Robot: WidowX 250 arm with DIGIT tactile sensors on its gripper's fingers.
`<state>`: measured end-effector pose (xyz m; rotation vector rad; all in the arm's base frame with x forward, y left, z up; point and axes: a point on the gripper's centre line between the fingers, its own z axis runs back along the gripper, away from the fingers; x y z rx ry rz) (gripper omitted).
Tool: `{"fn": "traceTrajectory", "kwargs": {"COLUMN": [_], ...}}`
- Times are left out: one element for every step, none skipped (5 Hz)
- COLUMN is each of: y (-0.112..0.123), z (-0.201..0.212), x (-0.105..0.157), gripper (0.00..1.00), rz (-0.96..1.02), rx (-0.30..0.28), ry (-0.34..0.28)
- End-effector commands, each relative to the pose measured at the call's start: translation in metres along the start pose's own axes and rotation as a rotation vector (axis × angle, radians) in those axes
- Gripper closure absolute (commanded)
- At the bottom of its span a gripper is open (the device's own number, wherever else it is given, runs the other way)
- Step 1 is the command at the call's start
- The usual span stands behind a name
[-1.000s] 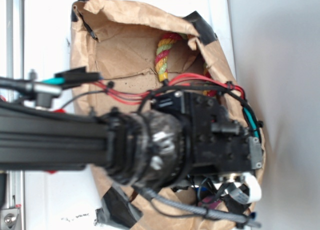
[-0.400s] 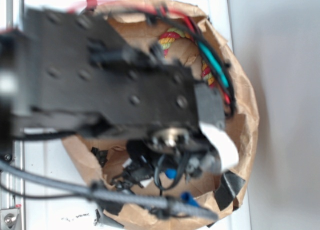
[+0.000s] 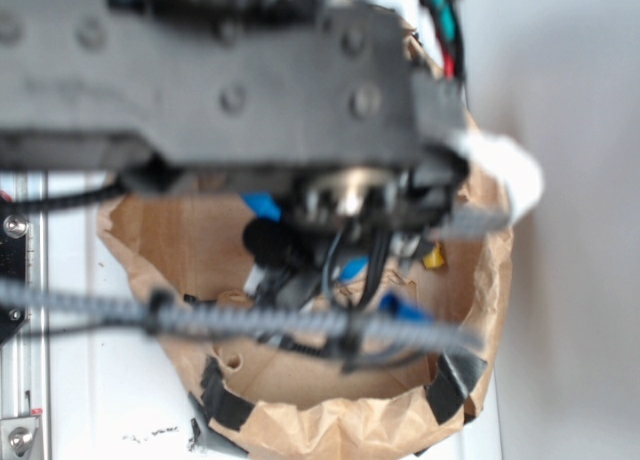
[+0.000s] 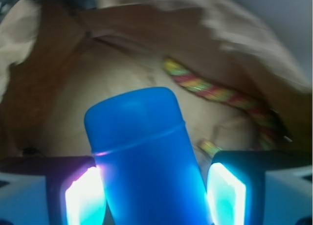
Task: Grab the blue bottle.
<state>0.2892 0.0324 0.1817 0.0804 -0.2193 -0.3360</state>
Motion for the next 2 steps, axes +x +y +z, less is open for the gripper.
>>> {"fn": "traceTrajectory", "kwargs": {"y": [0.0080, 0.0050], "z": [0.0312, 0.0300], "x": [0.0048, 0.0059], "gripper": [1.00, 1.00], "rz": [0.183, 0.155], "rx": [0.082, 0.102], "ry": [-0.007, -0.014]}}
